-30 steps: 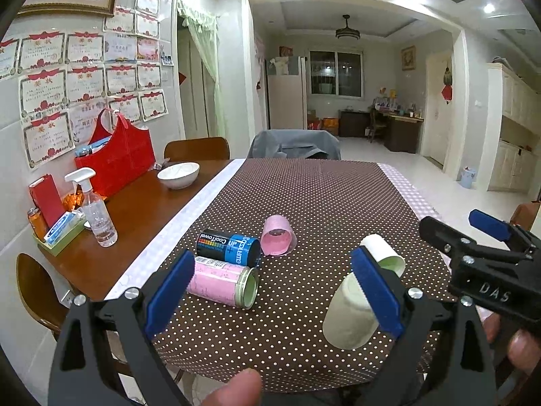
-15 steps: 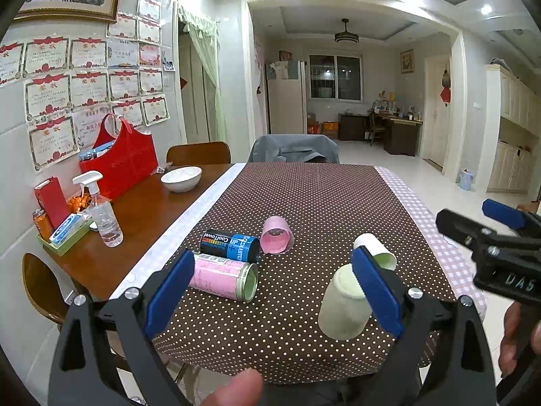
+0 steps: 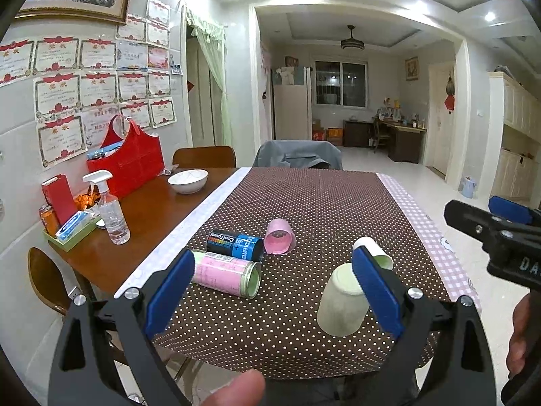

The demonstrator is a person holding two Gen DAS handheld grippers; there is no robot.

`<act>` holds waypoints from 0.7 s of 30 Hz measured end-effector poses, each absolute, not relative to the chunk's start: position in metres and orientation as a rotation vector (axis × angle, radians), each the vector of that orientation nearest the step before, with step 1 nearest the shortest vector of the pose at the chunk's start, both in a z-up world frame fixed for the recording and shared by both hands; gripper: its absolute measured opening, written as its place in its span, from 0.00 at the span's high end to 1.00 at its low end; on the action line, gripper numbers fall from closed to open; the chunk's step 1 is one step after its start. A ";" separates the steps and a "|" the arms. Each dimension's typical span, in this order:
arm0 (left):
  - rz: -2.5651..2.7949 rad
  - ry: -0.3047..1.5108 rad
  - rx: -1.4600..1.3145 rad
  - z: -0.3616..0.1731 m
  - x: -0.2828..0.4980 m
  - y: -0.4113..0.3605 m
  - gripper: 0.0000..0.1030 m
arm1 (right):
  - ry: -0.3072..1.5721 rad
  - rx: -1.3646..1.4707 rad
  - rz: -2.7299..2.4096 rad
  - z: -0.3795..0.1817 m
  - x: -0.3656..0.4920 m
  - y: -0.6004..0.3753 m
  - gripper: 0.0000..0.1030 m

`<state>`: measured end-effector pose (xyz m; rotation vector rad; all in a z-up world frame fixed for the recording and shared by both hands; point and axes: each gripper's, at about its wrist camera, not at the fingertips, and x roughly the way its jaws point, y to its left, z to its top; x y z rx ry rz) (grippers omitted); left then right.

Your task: Flip cup upside down

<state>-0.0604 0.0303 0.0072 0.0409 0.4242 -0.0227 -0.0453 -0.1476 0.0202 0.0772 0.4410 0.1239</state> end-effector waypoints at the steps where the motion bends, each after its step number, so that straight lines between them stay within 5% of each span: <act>1: -0.024 0.425 0.035 0.008 -0.061 0.031 0.10 | 0.439 0.077 0.128 0.021 -0.047 -0.147 0.06; 21: -0.011 0.398 0.014 0.017 -0.074 0.035 0.10 | 0.421 0.089 0.147 0.027 -0.055 -0.143 0.06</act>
